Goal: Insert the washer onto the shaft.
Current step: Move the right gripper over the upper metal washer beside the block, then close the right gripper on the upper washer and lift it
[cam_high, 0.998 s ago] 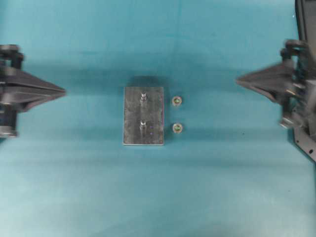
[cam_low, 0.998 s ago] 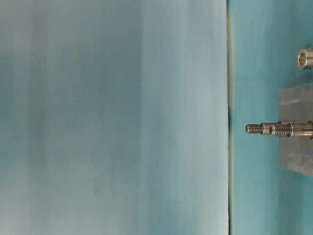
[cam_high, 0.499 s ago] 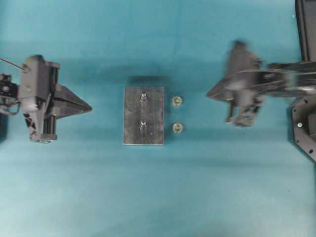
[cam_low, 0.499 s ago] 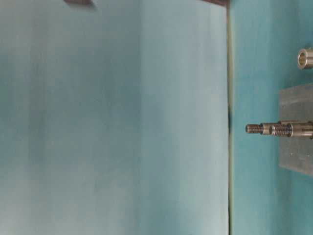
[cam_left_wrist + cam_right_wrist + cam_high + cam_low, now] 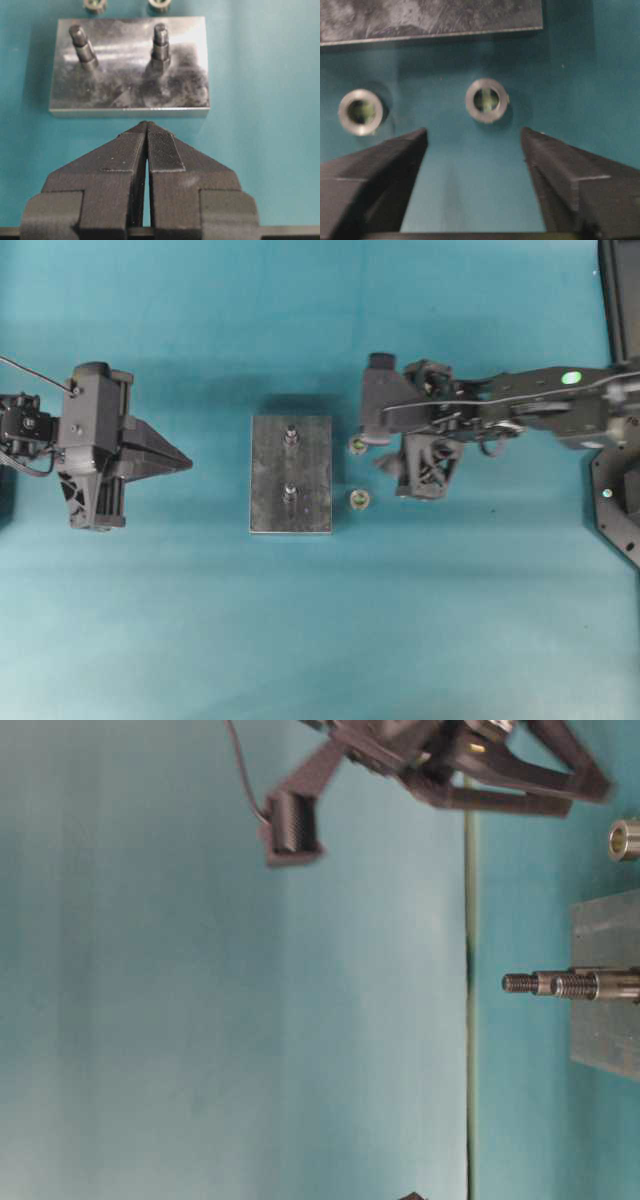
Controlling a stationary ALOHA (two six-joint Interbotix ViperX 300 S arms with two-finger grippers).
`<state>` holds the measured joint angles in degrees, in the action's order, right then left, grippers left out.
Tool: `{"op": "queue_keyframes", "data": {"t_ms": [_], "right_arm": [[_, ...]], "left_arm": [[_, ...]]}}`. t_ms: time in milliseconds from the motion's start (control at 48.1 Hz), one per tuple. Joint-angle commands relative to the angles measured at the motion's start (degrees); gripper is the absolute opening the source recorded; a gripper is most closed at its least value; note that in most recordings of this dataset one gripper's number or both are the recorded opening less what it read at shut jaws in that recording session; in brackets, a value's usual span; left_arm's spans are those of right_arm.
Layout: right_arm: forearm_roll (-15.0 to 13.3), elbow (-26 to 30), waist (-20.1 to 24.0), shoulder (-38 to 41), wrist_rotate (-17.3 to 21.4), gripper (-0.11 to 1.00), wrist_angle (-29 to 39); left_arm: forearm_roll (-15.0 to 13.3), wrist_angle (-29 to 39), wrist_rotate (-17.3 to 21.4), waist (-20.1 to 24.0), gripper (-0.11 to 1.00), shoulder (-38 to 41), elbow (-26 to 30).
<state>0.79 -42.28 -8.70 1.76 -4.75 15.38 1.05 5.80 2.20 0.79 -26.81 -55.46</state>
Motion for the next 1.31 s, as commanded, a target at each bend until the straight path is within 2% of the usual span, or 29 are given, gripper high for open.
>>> {"op": "queue_keyframes", "data": {"t_ms": [0, 125, 707, 853, 1040, 1144, 1290], "right_arm": [[-0.09, 1.85, -0.09, 0.09, -0.79, 0.84, -1.32], [-0.09, 2.46, -0.70, 1.14, -0.97, 0.75, -2.20], [-0.26, 3.69, -1.05, 4.75, -1.14, 0.71, -1.49], [-1.67, 4.57, -1.05, 5.63, -1.14, 0.68, -1.14], [-1.85, 5.36, -1.05, 6.59, -1.05, 0.65, -0.97], [-1.85, 5.54, -1.05, 6.77, -1.05, 0.57, -0.44], [-1.85, 5.54, -1.05, 6.86, -1.05, 0.34, 1.23]], "left_arm": [[0.18, -0.35, 0.09, 0.09, 0.00, -0.18, 0.97], [0.18, -0.26, 0.09, 0.00, 0.00, 0.18, 0.97], [0.18, -0.70, 0.09, 0.62, 0.00, 0.79, 1.41], [0.18, -1.32, 0.00, 0.62, 0.00, 0.79, 1.41], [0.18, -1.23, 0.00, 0.62, 0.00, 0.88, 1.41], [0.18, -1.32, 0.00, 0.62, 0.00, 0.97, 1.41], [0.18, -1.32, 0.00, 0.62, 0.00, 0.97, 1.32]]}}
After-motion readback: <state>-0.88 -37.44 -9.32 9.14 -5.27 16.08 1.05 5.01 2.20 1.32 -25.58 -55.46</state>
